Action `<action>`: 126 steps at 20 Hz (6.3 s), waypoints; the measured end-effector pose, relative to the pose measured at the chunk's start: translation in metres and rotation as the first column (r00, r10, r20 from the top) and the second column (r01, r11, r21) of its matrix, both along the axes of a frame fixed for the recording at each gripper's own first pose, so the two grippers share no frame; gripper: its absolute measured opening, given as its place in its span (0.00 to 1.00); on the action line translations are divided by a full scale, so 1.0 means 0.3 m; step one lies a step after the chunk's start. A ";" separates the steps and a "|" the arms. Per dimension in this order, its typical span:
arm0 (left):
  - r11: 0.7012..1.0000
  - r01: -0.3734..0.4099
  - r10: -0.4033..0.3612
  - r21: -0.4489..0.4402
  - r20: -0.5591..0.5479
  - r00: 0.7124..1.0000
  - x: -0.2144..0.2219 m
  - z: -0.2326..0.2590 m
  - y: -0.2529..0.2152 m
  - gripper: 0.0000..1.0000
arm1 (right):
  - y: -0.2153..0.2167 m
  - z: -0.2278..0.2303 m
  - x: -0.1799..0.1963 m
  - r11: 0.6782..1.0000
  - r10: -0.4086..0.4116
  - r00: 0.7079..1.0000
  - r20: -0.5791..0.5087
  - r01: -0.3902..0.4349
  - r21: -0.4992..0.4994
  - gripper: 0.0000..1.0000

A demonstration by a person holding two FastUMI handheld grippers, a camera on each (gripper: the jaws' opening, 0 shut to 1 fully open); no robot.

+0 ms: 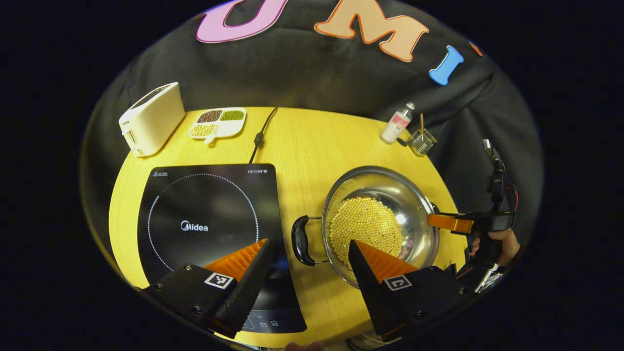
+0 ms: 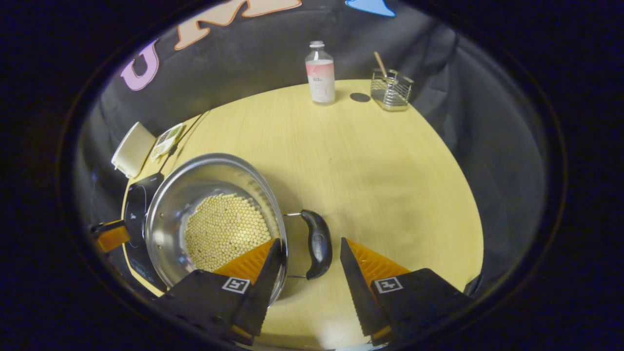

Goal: First push the handle of the pot to place it horizontally, then grasp the pot with both hands and set it on the induction cooktop.

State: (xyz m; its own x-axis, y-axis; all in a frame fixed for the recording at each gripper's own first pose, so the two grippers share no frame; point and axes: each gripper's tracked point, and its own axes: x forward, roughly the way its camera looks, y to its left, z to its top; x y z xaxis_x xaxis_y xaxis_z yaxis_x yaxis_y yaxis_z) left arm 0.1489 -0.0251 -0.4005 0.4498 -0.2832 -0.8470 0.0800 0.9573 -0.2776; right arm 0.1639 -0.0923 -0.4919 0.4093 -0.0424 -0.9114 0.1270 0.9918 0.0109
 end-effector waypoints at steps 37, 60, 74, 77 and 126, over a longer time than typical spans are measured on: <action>0.986 0.012 0.021 0.167 -0.198 0.980 0.036 -0.215 -0.098 0.65 | 0.011 -0.064 0.048 0.985 0.055 0.997 -0.060 -0.045 0.169 0.54; 0.995 -0.023 0.038 0.097 -0.155 0.987 -0.086 -0.046 0.500 0.59 | 0.653 0.103 -0.040 0.986 0.092 0.996 -0.012 -0.089 0.142 0.54; 0.992 0.095 -0.088 0.078 -0.089 0.992 0.054 -0.115 0.862 0.58 | 1.029 0.039 0.027 0.996 0.000 0.999 -0.034 0.003 0.089 0.54; 0.990 0.094 -0.086 0.109 -0.076 0.993 0.066 -0.119 0.922 0.58 | 1.078 0.024 0.050 0.995 0.008 0.999 -0.038 -0.005 0.100 0.51; 0.935 -0.216 -0.034 0.281 0.678 0.734 -0.533 0.905 0.490 0.91 | 0.722 0.977 -0.520 0.979 0.049 0.720 0.692 -0.173 0.110 0.93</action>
State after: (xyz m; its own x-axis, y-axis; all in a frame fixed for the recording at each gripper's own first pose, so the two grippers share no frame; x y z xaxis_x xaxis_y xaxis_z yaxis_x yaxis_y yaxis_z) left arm -0.0109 0.1219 -0.1290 0.9366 0.0189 -0.3500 0.0303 0.9905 0.1345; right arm 0.0080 0.1244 -0.1989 0.9146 0.1599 -0.3715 -0.0873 0.9749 0.2048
